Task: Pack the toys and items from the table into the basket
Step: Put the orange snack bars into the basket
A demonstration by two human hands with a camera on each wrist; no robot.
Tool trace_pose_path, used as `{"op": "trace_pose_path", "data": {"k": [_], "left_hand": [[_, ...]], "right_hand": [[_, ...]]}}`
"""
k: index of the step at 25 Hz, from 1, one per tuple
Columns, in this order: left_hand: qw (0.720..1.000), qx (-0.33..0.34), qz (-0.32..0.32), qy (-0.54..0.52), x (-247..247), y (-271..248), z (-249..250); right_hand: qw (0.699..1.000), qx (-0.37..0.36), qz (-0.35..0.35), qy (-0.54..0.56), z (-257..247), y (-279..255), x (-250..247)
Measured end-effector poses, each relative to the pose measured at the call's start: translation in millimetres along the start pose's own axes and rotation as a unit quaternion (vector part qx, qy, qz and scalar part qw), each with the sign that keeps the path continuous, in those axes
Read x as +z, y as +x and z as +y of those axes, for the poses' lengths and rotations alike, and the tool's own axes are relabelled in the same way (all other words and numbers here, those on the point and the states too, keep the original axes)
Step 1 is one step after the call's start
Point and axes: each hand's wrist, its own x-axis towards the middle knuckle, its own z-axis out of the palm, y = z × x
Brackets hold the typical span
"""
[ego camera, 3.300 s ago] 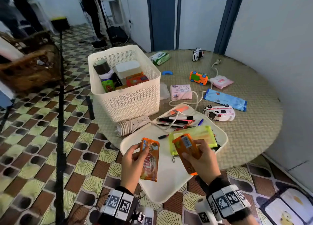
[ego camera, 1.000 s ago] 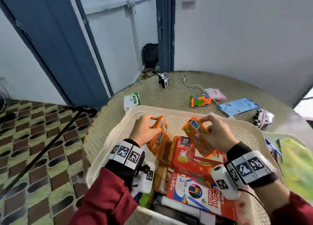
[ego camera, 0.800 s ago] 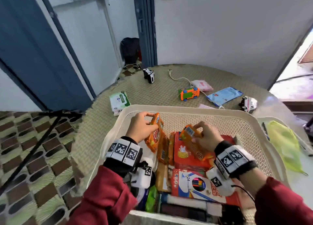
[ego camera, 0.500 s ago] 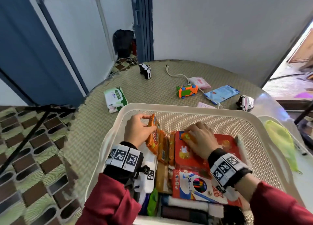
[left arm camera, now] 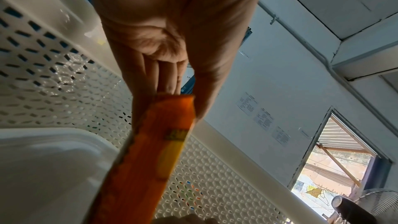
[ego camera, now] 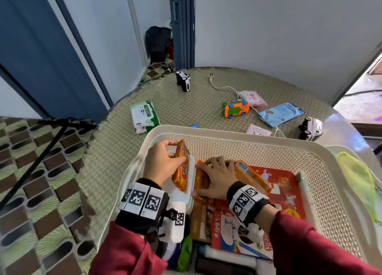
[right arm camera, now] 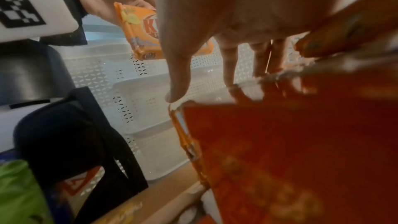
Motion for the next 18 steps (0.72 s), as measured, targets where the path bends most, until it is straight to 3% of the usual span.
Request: {"op": "trace_pose_path", "data": {"k": [9,18], "left_hand": [[0.999,-0.024,-0.035,-0.029,7,2,0],[0.994,0.033,-0.054,0.086,53,3,-9]], "right_hand": [[0.998,-0.002,0.058,-0.018,16,-12,-8],[0.998,0.000,0.063,0.022,26,-15,-4]]}}
